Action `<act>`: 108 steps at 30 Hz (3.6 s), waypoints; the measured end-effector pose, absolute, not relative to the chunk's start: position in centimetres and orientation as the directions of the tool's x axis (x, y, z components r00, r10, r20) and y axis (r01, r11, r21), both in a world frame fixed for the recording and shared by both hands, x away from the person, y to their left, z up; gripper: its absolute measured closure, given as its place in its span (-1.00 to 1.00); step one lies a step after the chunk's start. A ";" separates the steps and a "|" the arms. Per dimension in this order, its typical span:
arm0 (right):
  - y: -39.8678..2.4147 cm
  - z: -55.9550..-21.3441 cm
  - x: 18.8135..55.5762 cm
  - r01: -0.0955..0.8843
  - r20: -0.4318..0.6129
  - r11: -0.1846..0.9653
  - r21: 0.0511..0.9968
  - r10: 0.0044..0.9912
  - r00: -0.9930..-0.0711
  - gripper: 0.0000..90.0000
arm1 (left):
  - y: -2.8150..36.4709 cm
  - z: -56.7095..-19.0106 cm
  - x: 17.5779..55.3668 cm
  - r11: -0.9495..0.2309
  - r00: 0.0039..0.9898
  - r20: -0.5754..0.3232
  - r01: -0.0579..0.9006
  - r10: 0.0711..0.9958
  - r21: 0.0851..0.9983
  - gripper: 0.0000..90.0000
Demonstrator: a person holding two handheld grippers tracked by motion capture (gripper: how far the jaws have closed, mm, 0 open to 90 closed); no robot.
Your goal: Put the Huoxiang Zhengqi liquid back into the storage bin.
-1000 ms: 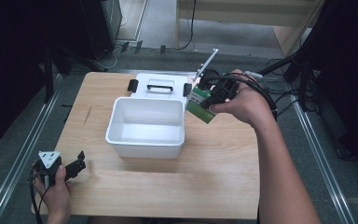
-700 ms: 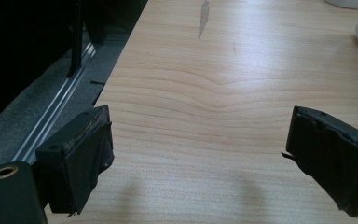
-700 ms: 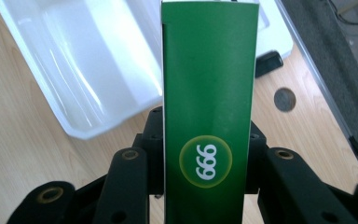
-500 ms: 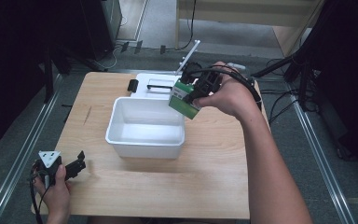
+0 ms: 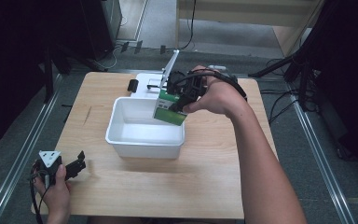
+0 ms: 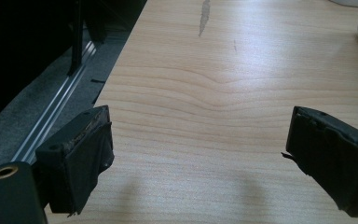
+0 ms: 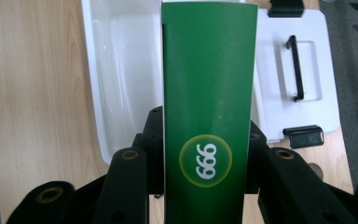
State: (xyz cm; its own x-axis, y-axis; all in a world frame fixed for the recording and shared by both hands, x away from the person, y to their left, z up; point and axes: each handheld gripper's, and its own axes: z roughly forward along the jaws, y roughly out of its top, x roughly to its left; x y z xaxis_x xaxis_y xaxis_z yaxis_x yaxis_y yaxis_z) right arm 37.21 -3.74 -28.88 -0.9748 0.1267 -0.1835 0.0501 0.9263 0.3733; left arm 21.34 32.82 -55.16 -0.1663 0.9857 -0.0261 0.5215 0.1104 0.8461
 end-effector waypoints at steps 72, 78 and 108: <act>0.4 -40.8 40.5 -0.010 -0.133 0.982 0.190 0.016 -0.991 0.41 | 32.9 -55.2 21.4 0.112 -0.161 -0.031 0.524 0.986 0.844 -0.83; 0.1 -40.6 40.6 -0.005 -0.128 0.980 0.200 0.022 -0.991 0.39 | 32.9 -55.2 21.4 0.112 -0.160 -0.031 0.524 0.987 0.845 -0.83; -3.8 -34.4 39.5 0.297 -0.075 0.789 0.538 0.396 -0.915 -0.27 | 32.8 -55.2 21.4 0.109 -0.165 -0.025 0.523 0.986 0.845 -0.83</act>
State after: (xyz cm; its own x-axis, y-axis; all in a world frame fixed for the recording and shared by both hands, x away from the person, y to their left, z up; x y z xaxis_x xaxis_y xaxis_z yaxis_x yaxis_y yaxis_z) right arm 39.48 -3.80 -34.36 -0.9153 0.3956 -0.0754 0.2968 0.7892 0.5377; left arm 21.40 32.78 -55.16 -0.1653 0.9859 -0.0252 0.5232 0.1094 0.8452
